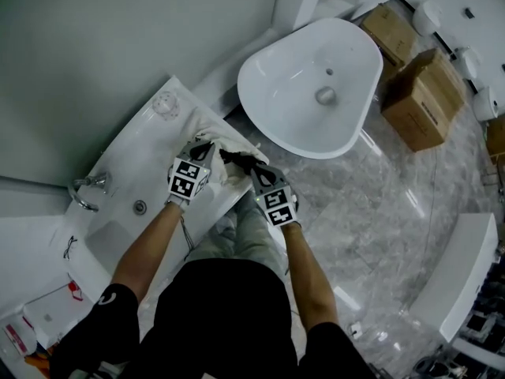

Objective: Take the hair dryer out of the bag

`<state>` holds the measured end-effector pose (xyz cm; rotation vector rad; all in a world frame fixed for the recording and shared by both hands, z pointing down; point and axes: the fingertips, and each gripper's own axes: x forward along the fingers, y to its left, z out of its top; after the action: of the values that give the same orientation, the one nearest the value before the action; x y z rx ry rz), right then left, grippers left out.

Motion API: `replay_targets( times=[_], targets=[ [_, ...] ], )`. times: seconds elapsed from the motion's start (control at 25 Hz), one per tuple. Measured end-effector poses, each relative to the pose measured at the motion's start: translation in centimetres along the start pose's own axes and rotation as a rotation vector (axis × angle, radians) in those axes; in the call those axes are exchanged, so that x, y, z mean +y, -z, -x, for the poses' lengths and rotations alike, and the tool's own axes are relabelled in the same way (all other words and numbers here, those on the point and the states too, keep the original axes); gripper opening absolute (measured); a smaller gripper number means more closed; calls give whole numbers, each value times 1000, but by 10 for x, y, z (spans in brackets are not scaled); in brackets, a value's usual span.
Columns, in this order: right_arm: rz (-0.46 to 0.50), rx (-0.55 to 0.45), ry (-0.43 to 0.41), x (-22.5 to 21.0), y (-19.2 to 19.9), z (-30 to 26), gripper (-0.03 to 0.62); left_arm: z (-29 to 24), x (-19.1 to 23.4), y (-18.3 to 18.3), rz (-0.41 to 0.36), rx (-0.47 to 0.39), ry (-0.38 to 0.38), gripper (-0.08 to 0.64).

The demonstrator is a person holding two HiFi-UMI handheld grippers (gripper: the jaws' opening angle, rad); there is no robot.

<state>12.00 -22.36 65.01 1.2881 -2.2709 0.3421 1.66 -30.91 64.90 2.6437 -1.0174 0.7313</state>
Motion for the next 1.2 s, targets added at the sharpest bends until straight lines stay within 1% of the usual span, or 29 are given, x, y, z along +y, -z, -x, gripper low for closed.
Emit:
replay_targets(
  times=[0.08,0.16,0.24,0.44,0.52,0.56,0.68,0.88,1.0,1.12,1.2],
  targets=[
    [42,21,-43,7,-1,-14,-6,-1,3,3,-1,9,-1,3],
    [60,37,-91,14,-2,-30,3,-2,4,0,5,-1,9,5],
    [79,68,-133,17,1,-49,87,-7,3,-3,6,-13,30,5],
    [149,175,-203,16,18,-88,165,-18,1,4,-19,-19,95,5],
    [186,205,-232,14,22,-98,174,-23,1,6,-21,-33,122,5],
    [201,217,-249,13,23,-101,190,-25,2,6,-17,-35,131,5],
    [233,276,-295,9,29,-111,196,-32,8,11,12,-23,134,5],
    [329,381,-352,10,23,-117,209,-35,22,12,64,-26,120,5],
    [370,452,-398,13,37,-131,217,-38,28,16,97,-22,121,5],
    [379,499,-391,13,52,-146,225,-41,31,15,89,-25,125,5],
    [424,542,-362,11,60,-154,220,-42,33,14,92,-32,133,5]
  ],
)
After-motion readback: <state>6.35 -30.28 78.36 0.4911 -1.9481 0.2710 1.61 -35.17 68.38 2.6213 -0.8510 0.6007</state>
